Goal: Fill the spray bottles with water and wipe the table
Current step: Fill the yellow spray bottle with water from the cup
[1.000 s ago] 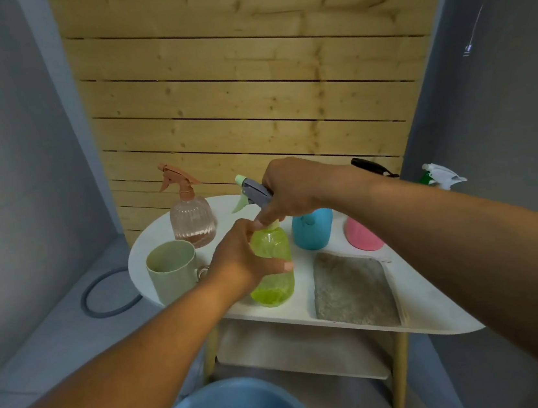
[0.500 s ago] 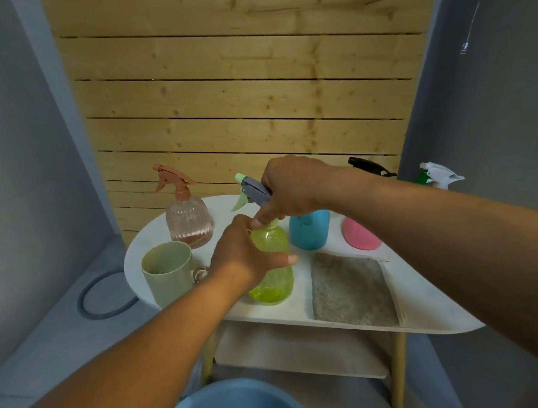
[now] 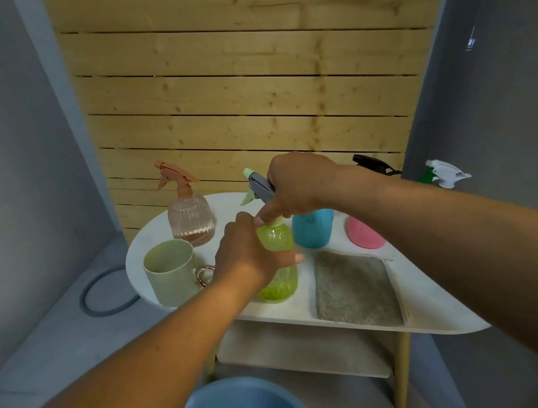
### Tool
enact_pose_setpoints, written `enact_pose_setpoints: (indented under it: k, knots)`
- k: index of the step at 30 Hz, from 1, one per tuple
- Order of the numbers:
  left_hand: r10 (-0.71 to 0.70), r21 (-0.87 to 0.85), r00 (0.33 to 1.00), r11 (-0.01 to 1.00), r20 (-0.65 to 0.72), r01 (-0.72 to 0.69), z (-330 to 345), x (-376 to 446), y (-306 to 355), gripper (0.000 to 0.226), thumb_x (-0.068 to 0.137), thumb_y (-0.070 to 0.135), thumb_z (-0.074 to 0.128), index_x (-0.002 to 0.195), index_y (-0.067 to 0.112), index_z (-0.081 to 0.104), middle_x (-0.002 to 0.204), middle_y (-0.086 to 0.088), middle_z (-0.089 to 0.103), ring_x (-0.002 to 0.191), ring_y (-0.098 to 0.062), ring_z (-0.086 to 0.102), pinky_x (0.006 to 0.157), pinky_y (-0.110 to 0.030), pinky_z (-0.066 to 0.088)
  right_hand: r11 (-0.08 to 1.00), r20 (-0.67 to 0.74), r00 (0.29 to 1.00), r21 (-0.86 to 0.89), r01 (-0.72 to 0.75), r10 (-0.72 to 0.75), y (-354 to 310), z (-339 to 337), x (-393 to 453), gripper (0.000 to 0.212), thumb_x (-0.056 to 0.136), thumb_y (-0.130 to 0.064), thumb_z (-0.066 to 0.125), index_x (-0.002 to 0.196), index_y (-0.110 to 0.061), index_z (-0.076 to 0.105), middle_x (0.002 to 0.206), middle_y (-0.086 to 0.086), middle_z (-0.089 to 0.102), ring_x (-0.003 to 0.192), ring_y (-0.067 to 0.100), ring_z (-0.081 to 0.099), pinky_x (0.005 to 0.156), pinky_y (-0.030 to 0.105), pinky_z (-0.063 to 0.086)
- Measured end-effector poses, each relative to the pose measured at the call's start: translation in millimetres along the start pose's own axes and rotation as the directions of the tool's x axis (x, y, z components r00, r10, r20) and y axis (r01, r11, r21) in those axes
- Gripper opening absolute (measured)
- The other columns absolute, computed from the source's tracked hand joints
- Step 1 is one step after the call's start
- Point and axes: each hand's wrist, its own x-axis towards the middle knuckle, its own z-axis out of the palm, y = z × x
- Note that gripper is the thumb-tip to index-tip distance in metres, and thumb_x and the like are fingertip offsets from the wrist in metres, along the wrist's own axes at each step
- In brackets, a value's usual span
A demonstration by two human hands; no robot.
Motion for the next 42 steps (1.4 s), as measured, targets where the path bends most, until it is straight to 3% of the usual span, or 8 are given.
enact_pose_setpoints:
  k: [3,8,11,16,22,29,36,42]
  knots:
    - [0.011,-0.027,1.0,1.0,-0.004,-0.011,7,-2,0,0.089,0.054,0.057,0.095,0.118,0.024,0.043,0.119,0.001,0.049,0.109,-0.02,0.053,0.089,-0.043,0.052,0.999,0.052,0.999,0.051,0.013,-0.016,5,-3,-1,0.053,0.064,-0.07,0.081,0.072,-0.018,0.072,0.063,-0.008,0.071,0.066,0.014,0.068,0.058,0.029,0.048]
    - [0.062,-0.158,0.939,0.987,0.337,-0.008,-12,8,-3,0.085,0.073,0.02,0.09,0.144,0.032,0.045,0.133,0.007,0.058,0.114,-0.014,0.057,0.079,-0.025,0.049,0.995,0.08,0.995,0.09,0.046,-0.054,8,-5,-1,0.049,0.067,-0.066,0.082,0.077,-0.019,0.073,0.068,-0.009,0.073,0.071,0.015,0.071,0.058,0.027,0.047]
    - [0.065,-0.108,0.971,0.993,0.229,-0.041,-12,10,-3,0.074,0.064,0.031,0.097,0.127,0.027,0.058,0.12,0.007,0.066,0.109,-0.015,0.062,0.076,-0.026,0.048,0.997,0.061,0.998,0.068,0.026,-0.03,7,-4,-1,0.049,0.066,-0.067,0.081,0.074,-0.02,0.072,0.067,-0.009,0.072,0.07,0.015,0.07,0.063,0.03,0.05]
    - [0.001,0.039,1.0,0.999,-0.014,-0.001,8,0,3,0.093,0.05,0.065,0.093,0.119,0.024,0.046,0.119,0.003,0.057,0.11,-0.02,0.058,0.082,-0.038,0.051,1.0,0.029,1.0,0.03,-0.004,0.003,4,-2,-2,0.053,0.063,-0.072,0.08,0.066,-0.02,0.069,0.055,-0.012,0.067,0.061,0.011,0.066,0.055,0.028,0.045]
    - [0.061,-0.17,0.967,0.985,0.248,-0.019,1,3,-4,0.086,0.07,0.025,0.092,0.144,0.032,0.047,0.134,0.008,0.058,0.122,-0.015,0.056,0.09,-0.028,0.051,1.0,0.036,0.999,0.019,-0.012,0.011,4,-4,-7,0.051,0.065,-0.069,0.081,0.068,-0.02,0.069,0.06,-0.01,0.069,0.064,0.013,0.067,0.057,0.028,0.048]
    - [0.002,0.051,0.988,0.999,-0.151,0.006,18,-7,5,0.087,0.051,0.062,0.092,0.114,0.026,0.045,0.113,0.004,0.058,0.106,-0.02,0.059,0.086,-0.042,0.053,0.99,-0.152,0.98,-0.038,-0.136,0.129,-13,9,-9,0.047,0.069,-0.053,0.081,0.068,-0.018,0.051,0.063,-0.003,0.056,0.058,0.015,0.055,0.048,0.026,0.036]
    - [0.048,-0.089,0.974,0.996,0.221,-0.029,4,2,-1,0.084,0.067,0.03,0.091,0.138,0.029,0.047,0.128,0.005,0.057,0.119,-0.018,0.056,0.096,-0.038,0.051,0.994,-0.028,0.994,-0.006,-0.109,0.108,-2,-1,-11,0.049,0.07,-0.059,0.081,0.059,-0.017,0.06,0.052,-0.007,0.062,0.057,0.014,0.06,0.055,0.029,0.044]
    - [-0.026,0.015,0.999,1.0,0.043,0.025,9,-1,2,0.078,0.059,0.046,0.095,0.113,0.028,0.043,0.11,0.007,0.059,0.1,-0.02,0.061,0.078,-0.035,0.048,0.987,-0.096,0.985,-0.059,-0.149,0.143,-11,3,-10,0.044,0.074,-0.05,0.081,0.069,-0.017,0.053,0.064,-0.003,0.056,0.058,0.014,0.053,0.048,0.027,0.033]
